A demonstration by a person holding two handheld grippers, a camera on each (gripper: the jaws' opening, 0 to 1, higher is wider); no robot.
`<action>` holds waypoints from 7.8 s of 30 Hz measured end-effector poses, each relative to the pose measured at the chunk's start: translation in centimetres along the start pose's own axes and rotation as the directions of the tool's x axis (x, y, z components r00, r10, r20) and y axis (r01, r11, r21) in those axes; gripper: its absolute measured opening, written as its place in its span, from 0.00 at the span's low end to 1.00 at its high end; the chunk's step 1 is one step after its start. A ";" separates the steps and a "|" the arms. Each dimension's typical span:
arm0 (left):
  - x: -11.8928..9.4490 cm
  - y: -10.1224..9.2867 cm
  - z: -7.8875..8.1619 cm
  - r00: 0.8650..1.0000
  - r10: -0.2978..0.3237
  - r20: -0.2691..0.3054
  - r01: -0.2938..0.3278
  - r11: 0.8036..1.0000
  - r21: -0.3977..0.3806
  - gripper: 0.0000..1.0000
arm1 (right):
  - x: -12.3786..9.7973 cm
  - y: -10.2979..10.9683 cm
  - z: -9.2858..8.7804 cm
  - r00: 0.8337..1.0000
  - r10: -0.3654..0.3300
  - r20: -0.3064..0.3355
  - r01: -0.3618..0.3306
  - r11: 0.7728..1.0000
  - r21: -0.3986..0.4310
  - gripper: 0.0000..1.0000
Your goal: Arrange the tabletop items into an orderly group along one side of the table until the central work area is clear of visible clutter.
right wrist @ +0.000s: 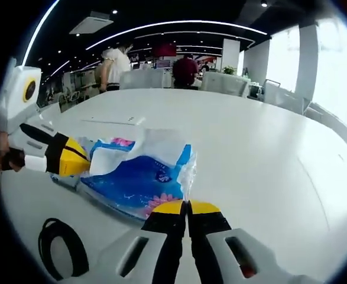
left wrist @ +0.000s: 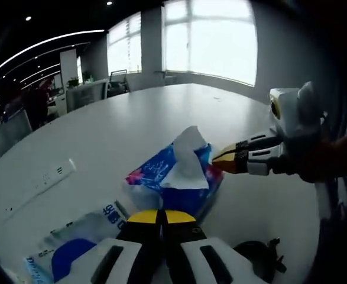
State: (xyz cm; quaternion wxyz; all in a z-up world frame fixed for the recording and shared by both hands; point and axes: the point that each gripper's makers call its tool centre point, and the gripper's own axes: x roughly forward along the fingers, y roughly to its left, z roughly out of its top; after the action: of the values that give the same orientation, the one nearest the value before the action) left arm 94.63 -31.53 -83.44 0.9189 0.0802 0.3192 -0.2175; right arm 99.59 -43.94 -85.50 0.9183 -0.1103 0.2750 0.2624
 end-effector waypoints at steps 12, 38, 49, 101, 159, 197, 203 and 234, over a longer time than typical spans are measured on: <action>0.4 0.2 -0.9 0.999 0.013 -0.050 -0.014 1.000 -0.006 0.08 | 0.0 -0.1 -1.1 0.999 -0.011 -0.036 0.011 1.000 -0.002 0.00; -4.2 -1.0 -1.5 0.999 0.028 -0.023 -0.028 1.000 0.007 0.23 | -5.2 2.0 -1.6 0.999 0.031 -0.027 -0.030 0.998 0.051 0.29; -6.4 -3.0 -3.8 0.996 -0.001 -0.084 0.002 1.000 0.007 0.27 | -7.3 5.2 -3.6 0.991 0.115 -0.062 -0.111 0.992 0.060 0.35; -7.7 -6.0 -10.9 0.979 -0.106 -0.176 0.044 0.946 -0.321 0.04 | -10.2 12.7 -7.6 0.979 0.142 -0.148 -0.104 0.965 0.240 0.01; -6.0 -1.8 -8.6 0.981 -0.035 -0.192 -0.035 0.937 -0.348 0.02 | -5.9 12.2 -4.6 0.976 0.111 -0.189 -0.062 0.967 0.249 0.00; -12.3 -0.3 -8.5 0.998 0.030 -0.048 -0.042 0.965 -0.260 0.22 | -10.2 12.9 -0.1 0.976 0.219 0.009 -0.219 0.975 0.020 0.48; -15.7 0.6 -7.6 0.998 0.063 0.021 -0.055 0.958 -0.280 0.31 | -11.4 12.0 1.0 0.976 0.217 0.035 -0.218 0.976 0.014 0.60; -30.5 9.3 -14.3 0.962 0.275 0.006 -0.256 0.903 -0.346 0.76 | -16.8 10.4 0.7 0.960 0.274 0.054 -0.276 0.960 0.037 1.00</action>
State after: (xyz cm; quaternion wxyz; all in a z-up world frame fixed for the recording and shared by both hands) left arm 69.60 -8.51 -75.60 0.9482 -0.0439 0.3128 -0.0340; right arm 82.29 -42.04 -76.09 0.8815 -0.0443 0.2711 0.3841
